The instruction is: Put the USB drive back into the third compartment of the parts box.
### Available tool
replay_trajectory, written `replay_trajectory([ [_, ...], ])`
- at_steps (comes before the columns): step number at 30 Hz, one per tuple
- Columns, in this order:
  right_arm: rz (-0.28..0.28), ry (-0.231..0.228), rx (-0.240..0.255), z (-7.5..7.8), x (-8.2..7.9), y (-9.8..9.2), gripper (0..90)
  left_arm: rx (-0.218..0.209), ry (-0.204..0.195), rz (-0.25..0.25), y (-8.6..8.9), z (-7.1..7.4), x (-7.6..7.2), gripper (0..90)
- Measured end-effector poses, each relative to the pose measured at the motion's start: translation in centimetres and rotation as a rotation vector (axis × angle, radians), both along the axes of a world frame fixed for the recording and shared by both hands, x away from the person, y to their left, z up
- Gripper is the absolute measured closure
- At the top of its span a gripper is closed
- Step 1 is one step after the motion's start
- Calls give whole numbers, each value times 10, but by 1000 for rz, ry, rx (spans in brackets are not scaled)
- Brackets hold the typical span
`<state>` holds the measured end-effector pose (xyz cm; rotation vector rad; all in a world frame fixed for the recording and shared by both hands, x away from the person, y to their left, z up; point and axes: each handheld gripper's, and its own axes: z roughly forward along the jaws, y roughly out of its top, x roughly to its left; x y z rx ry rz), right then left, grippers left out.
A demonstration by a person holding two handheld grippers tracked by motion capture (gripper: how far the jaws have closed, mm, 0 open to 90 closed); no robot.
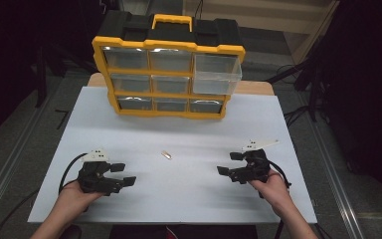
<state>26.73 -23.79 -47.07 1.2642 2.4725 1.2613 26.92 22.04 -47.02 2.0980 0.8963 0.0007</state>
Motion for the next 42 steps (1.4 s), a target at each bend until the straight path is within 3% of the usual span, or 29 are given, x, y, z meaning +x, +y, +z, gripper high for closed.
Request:
replay_trajectory([
  [8,30,-14,-35,3,8,12,183,5,-2,-2,0,0,0,286],
  [13,64,2,1,7,15,22,181,9,-5,2,-1,0,0,286],
  [34,84,4,-6,11,36,55,205,10,-6,-8,-1,0,-1,286],
  [42,98,21,39,13,44,69,206,13,-6,-10,-1,0,-1,286],
])
